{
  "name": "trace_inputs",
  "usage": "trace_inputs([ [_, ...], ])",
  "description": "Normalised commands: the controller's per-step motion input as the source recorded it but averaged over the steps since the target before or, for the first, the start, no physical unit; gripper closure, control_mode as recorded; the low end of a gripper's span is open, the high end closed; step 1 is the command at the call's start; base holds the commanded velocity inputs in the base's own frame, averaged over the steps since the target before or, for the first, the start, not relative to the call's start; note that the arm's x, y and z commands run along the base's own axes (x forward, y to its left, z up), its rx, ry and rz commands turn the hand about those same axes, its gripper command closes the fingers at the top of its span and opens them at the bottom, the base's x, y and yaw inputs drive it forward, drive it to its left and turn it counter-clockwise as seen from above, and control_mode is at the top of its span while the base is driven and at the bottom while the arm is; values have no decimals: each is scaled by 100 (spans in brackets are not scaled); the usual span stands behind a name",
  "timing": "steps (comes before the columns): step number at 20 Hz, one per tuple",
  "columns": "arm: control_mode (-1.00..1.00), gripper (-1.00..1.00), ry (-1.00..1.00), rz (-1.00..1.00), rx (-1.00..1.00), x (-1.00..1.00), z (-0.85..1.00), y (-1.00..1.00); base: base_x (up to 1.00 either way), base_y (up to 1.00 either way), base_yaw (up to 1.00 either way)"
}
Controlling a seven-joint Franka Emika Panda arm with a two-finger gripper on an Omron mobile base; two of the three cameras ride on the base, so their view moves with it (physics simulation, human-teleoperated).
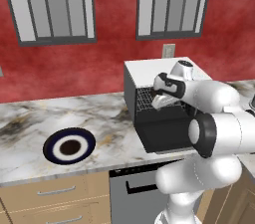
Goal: Pick up the bagel from the plate, place it on the toaster oven rack, close the door, and set the timer.
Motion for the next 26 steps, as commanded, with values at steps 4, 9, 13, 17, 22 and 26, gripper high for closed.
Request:
trace_inputs([
  [4, -100, -100, -6, 7, 0, -17, 14, 1, 0, 0, 0],
  [9, -100, -100, -9, 5, -6, -99, 38, 1, 0, 0, 0],
  [13, -100, -100, -3, 4, -11, -100, 63, 23, 0, 0, 0],
  [17, -100, -100, 0, 1, -15, -100, 55, 48, 0, 0, 0],
  [22, -100, -100, 0, 0, -16, -94, 26, 66, 0, 0, 0],
  [26, -100, -100, -2, -6, -12, -47, 1, 52, 0, 0, 0],
])
